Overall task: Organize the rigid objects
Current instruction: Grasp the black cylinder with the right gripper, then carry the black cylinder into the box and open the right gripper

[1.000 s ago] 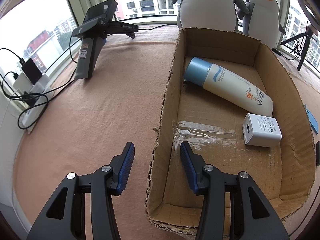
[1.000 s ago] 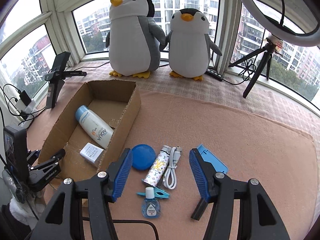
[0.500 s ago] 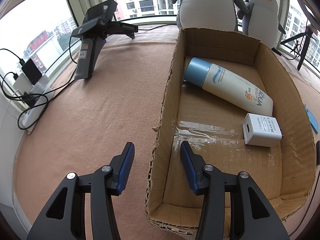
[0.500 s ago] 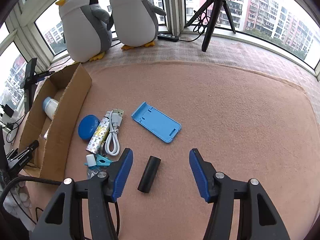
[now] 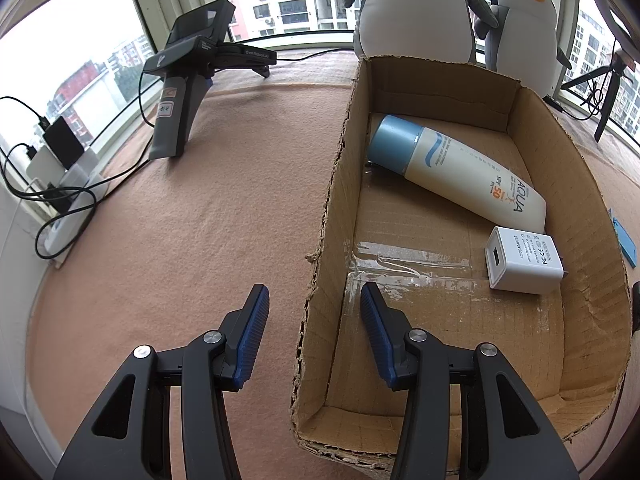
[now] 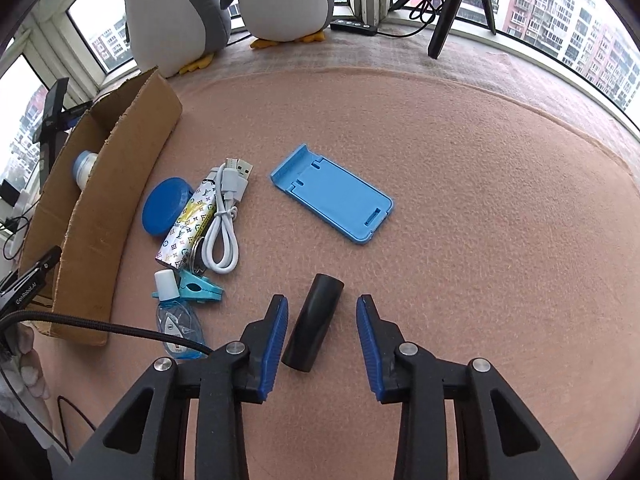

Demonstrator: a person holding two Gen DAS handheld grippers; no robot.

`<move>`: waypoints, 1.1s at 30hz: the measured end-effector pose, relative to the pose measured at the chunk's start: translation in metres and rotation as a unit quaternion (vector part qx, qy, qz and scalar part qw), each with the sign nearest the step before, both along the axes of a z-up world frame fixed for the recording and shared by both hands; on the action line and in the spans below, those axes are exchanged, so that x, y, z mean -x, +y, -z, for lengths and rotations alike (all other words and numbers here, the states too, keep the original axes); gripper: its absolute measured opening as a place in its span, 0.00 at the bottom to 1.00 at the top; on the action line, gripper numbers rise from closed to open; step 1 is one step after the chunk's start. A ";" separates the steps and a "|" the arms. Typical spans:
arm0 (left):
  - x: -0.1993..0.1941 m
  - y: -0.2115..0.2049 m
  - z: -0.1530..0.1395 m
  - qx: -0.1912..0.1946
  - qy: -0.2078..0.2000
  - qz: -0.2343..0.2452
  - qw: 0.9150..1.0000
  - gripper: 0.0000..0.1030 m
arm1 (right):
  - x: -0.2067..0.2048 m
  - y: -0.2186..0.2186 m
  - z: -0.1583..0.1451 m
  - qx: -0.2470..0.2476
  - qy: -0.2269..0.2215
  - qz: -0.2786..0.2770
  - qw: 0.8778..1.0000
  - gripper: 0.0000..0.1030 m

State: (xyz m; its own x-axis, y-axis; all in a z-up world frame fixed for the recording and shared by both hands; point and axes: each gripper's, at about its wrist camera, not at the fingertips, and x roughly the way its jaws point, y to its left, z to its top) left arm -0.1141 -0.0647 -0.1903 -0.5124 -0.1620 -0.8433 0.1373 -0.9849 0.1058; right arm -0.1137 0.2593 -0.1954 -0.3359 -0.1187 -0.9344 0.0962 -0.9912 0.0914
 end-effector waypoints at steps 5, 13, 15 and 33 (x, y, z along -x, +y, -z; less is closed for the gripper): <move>0.000 0.000 0.000 0.000 0.000 0.000 1.000 0.45 | 0.001 -0.002 0.003 -0.012 -0.005 -0.006 1.000 0.25; 0.000 0.000 0.000 0.000 0.000 0.000 1.000 0.45 | 0.003 -0.002 0.003 -0.033 -0.003 -0.015 0.999 0.14; 0.000 0.000 0.000 -0.001 0.000 0.000 1.000 0.45 | 0.003 -0.002 0.003 -0.033 -0.002 -0.015 0.999 0.14; 0.000 0.000 0.000 0.000 0.000 0.000 1.000 0.45 | -0.001 -0.023 -0.038 -0.018 0.054 -0.032 0.998 0.14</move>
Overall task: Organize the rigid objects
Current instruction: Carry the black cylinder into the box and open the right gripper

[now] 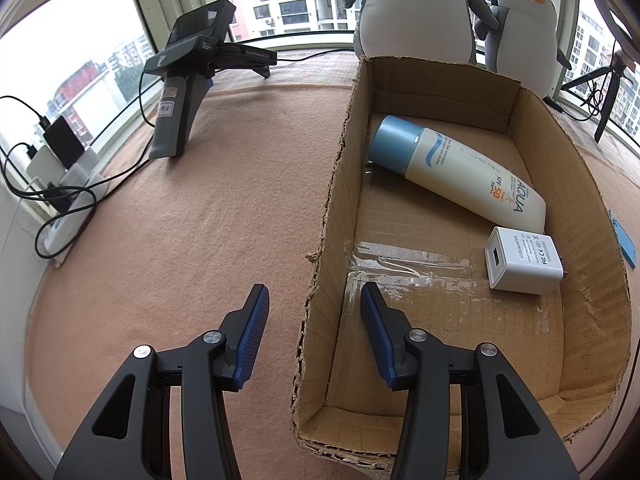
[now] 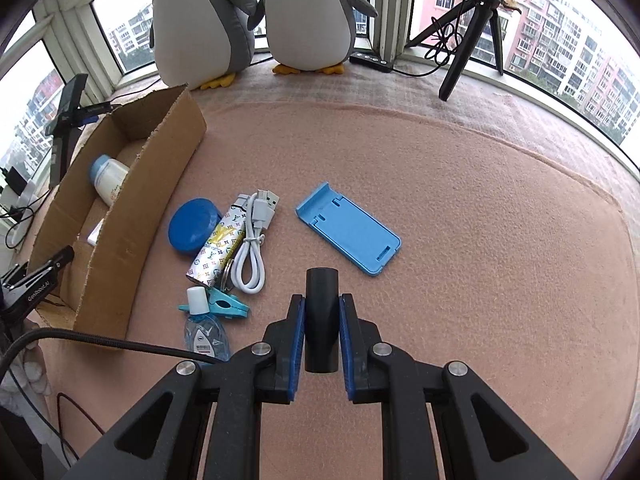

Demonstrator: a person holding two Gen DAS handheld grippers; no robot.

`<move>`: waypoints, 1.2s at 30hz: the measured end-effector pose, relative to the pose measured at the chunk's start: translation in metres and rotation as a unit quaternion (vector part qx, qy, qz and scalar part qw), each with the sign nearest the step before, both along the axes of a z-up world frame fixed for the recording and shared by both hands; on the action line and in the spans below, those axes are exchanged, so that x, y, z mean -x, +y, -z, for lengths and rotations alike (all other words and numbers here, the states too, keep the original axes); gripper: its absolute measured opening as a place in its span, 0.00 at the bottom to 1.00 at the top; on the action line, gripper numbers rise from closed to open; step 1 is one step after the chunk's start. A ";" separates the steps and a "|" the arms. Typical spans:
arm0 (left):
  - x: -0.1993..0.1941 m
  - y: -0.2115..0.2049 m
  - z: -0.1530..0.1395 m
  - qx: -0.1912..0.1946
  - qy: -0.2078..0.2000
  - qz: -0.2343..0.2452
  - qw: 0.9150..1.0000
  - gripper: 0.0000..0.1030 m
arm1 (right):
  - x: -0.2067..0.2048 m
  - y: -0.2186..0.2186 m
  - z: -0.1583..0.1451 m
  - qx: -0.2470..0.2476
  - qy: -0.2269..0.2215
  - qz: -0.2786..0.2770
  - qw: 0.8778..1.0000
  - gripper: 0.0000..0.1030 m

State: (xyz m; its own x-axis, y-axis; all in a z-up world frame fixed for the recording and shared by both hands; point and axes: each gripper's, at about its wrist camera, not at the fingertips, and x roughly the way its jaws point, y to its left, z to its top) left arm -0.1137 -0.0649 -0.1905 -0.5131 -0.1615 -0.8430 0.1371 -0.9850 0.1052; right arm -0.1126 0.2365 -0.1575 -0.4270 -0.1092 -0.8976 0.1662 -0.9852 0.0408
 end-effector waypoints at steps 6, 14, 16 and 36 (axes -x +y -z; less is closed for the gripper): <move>0.000 0.000 0.000 0.000 0.000 0.000 1.000 0.45 | -0.002 -0.028 -0.019 0.007 0.022 -0.035 0.999 0.14; 0.000 0.000 0.000 -0.001 0.000 0.000 1.000 0.45 | -0.005 -0.074 -0.036 0.033 0.037 -0.094 0.994 0.14; 0.000 0.000 0.000 0.000 0.000 0.000 1.000 0.45 | -0.006 -0.087 -0.039 0.039 0.039 -0.109 0.993 0.14; -0.001 0.000 0.000 -0.001 0.001 0.000 1.000 0.45 | -0.018 -0.175 -0.015 0.064 -0.009 -0.206 0.976 0.14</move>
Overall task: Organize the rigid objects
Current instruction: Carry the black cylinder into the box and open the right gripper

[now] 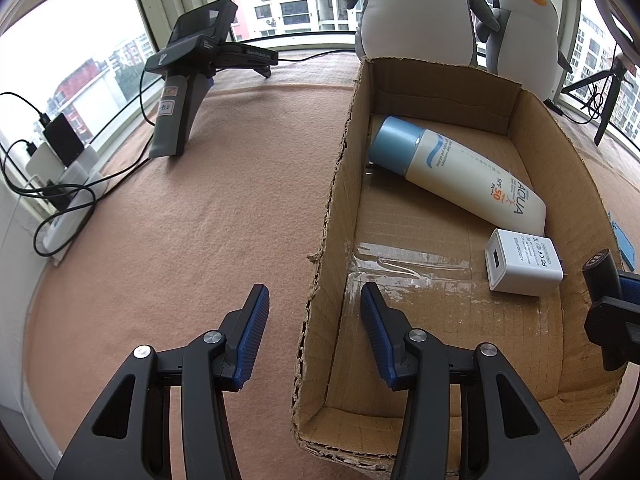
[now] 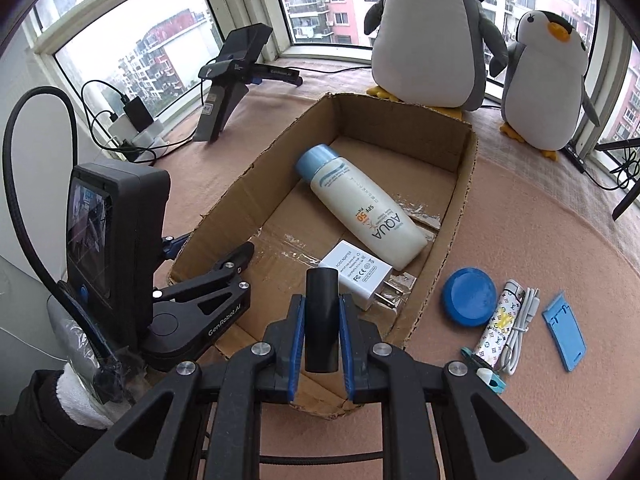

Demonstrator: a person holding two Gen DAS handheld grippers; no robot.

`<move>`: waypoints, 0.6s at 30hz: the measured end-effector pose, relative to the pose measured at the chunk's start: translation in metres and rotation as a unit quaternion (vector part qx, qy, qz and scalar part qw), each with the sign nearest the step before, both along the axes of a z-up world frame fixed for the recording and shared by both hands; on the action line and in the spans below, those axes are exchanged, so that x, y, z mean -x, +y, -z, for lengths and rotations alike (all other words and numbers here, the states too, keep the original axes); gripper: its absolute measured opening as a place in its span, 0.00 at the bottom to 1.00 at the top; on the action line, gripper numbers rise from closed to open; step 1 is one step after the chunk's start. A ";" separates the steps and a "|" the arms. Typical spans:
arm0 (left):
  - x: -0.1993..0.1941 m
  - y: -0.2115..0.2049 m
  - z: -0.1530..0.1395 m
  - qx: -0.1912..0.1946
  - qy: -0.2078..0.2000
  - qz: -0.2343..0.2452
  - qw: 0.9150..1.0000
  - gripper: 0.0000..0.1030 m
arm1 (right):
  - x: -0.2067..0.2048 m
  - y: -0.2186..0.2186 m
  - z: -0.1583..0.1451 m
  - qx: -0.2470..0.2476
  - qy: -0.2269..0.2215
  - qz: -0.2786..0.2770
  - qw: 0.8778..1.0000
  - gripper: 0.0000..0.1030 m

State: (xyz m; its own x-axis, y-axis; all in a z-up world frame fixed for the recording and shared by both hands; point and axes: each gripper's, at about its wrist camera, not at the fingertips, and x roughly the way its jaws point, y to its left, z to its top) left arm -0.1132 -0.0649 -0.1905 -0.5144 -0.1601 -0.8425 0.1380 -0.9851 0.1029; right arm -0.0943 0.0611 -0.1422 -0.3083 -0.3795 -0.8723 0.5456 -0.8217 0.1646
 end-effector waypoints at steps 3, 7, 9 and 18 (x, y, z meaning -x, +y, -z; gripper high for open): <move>0.000 0.000 0.000 0.000 0.000 0.000 1.000 0.45 | -0.001 -0.001 0.003 0.001 -0.006 -0.001 1.000 0.14; 0.000 0.000 0.000 0.000 0.000 0.000 1.000 0.45 | -0.002 -0.003 0.004 -0.001 -0.008 -0.004 1.000 0.14; 0.000 0.000 0.000 0.000 0.000 0.000 1.000 0.45 | -0.002 -0.003 0.004 0.000 -0.004 -0.004 1.000 0.15; 0.000 0.000 0.000 0.000 0.000 0.000 1.000 0.45 | -0.004 -0.001 -0.003 -0.010 0.021 0.009 1.000 0.52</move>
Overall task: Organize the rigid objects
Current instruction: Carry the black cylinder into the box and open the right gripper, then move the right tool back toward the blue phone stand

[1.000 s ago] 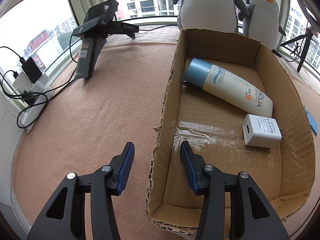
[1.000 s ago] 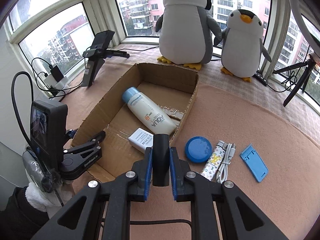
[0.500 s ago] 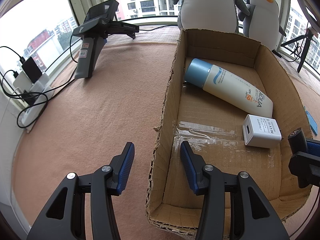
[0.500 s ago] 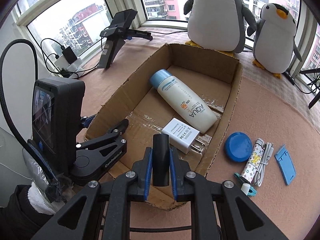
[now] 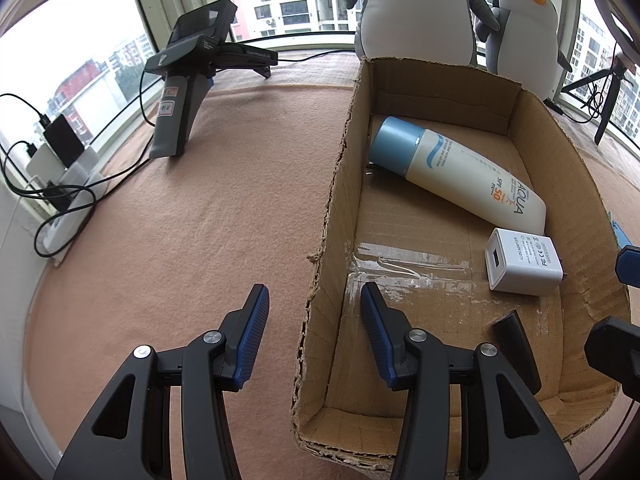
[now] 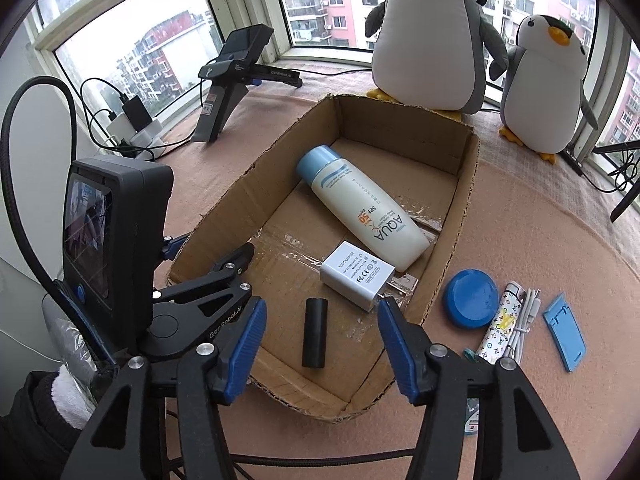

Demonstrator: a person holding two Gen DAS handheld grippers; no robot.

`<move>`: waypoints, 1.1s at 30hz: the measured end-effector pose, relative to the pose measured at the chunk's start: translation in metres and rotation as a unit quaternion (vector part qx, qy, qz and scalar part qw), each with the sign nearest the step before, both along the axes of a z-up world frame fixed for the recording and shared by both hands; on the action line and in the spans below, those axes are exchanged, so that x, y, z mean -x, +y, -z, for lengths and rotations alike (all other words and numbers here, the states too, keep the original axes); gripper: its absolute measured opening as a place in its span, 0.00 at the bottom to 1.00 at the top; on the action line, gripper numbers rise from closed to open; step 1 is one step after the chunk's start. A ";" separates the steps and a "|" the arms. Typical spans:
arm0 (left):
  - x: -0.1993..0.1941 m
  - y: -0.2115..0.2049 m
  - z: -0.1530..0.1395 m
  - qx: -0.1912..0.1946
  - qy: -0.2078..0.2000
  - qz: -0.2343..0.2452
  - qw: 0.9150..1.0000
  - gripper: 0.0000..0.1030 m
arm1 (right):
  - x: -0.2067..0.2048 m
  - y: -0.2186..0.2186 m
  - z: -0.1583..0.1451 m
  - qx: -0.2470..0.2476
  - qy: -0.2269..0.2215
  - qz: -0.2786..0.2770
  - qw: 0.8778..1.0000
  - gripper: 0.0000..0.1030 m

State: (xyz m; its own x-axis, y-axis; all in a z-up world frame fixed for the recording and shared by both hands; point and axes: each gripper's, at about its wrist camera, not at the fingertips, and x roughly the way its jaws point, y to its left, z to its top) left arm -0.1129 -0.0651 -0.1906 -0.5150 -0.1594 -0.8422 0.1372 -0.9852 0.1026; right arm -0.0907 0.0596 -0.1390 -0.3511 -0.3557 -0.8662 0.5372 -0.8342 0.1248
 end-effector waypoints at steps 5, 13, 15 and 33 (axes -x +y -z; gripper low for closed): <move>0.000 0.001 0.000 0.002 0.000 0.000 1.000 0.45 | 0.000 0.003 -0.002 -0.006 0.007 0.004 1.000 0.52; 0.001 0.001 -0.001 0.003 0.000 -0.001 1.000 0.45 | 0.002 0.020 -0.007 -0.006 0.018 0.021 1.000 0.57; 0.001 0.001 -0.001 0.003 0.000 0.000 1.000 0.45 | 0.004 0.027 -0.008 -0.005 0.018 0.028 0.999 0.57; 0.001 0.001 -0.001 0.002 0.000 -0.001 1.000 0.45 | 0.028 0.128 -0.008 -0.013 0.024 0.123 0.992 0.57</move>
